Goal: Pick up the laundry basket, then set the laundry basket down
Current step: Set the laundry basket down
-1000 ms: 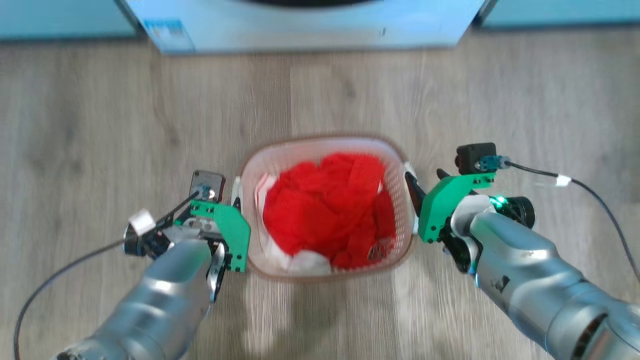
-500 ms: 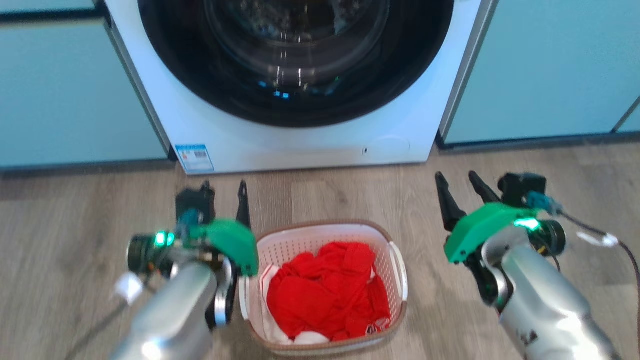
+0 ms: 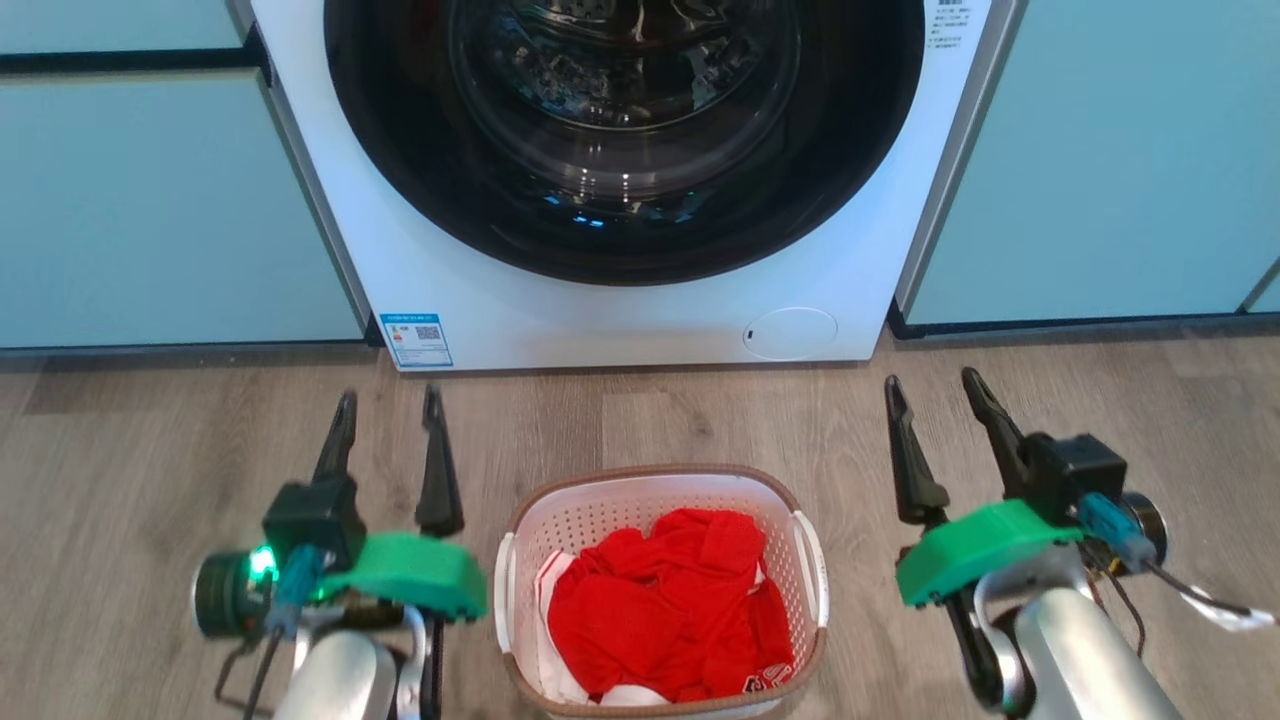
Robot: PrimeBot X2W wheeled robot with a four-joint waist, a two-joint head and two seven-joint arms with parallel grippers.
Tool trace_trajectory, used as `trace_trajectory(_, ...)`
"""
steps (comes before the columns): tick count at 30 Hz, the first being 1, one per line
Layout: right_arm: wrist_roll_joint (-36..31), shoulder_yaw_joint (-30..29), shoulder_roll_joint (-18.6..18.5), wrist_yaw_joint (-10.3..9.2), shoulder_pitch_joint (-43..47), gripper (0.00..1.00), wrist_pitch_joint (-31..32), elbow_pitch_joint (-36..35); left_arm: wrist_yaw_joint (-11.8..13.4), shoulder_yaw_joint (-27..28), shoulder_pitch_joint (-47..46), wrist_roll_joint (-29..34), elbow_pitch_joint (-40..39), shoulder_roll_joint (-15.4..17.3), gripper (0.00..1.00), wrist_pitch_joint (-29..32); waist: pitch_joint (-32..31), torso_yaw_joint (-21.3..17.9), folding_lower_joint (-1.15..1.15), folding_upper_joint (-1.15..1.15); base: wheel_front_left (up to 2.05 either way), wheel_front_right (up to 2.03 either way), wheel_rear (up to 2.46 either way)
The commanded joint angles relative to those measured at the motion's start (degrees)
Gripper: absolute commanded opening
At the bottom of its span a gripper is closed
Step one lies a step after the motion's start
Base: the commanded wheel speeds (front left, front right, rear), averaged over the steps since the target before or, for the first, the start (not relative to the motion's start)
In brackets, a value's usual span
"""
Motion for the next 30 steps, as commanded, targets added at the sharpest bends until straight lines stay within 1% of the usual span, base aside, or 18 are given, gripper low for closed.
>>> trace_trajectory(1, -0.6, 0.7, 0.5, 0.41, -1.1, 1.0, -0.8, -2.4, -0.1, 2.4, -1.6, 0.6, -2.0, 0.1, 1.0, -0.3, -0.2, 0.2, 0.01, -0.01, 0.0, 0.0, 0.0)
trace_trajectory(3, -1.4, 0.5, 0.7, 0.41, 0.6, 1.0, -0.8, -3.9, -1.3, 3.0, -0.1, 1.0, -1.5, -0.3, 1.0, -0.3, -0.5, 0.4, 0.01, -0.01, 0.0, 0.0, 0.0)
trace_trajectory(5, -2.0, -0.1, 0.8, 0.41, 2.2, 1.0, -0.8, -4.5, -2.6, 2.3, 1.0, 2.2, 0.1, -0.4, 1.0, -0.3, -0.9, 0.5, 0.01, -0.01, 0.0, 0.0, 0.0)
trace_trajectory(7, -2.8, -0.6, 0.9, 0.41, 3.6, 1.0, -0.8, -4.5, -3.8, 1.8, 1.6, 2.1, 2.0, -0.5, 1.0, -0.3, -1.3, 0.7, 0.01, -0.01, 0.0, 0.0, 0.0)
trace_trajectory(11, -3.8, -1.1, 1.0, 0.41, 6.0, 1.0, -0.8, -4.9, -4.9, 1.0, 2.1, -0.1, 2.5, -0.6, 1.0, -0.3, -2.0, 0.9, 0.01, -0.01, 0.0, 0.0, 0.0)
trace_trajectory(14, -3.3, -2.1, 1.1, 0.41, 7.5, 1.0, -0.8, -5.3, -5.5, 0.2, 2.4, 0.7, 2.3, -0.6, 1.0, -0.3, -2.3, 1.0, 0.01, -0.01, 0.0, 0.0, 0.0)
trace_trajectory(18, -2.6, -2.7, 1.1, 0.41, 8.5, 1.0, -0.8, -6.0, -7.1, -0.2, 2.7, 0.5, 1.4, -0.6, 1.0, -0.3, -2.2, 0.9, 0.01, -0.01, 0.0, 0.0, 0.0)
trace_trajectory(25, -1.2, -3.1, 1.1, 0.41, 7.9, 1.0, -0.8, -6.6, -8.6, 0.0, 2.4, -0.3, 0.2, -0.6, 1.0, -0.3, -1.8, 0.7, 0.01, -0.01, 0.0, 0.0, 0.0)
trace_trajectory(30, -1.3, -2.9, 1.1, 0.41, 7.8, 1.0, -0.8, -6.3, -8.3, -0.1, 2.5, -0.5, 0.9, -0.6, 1.0, -0.3, -1.8, 0.8, 0.01, -0.01, 0.0, 0.0, 0.0)
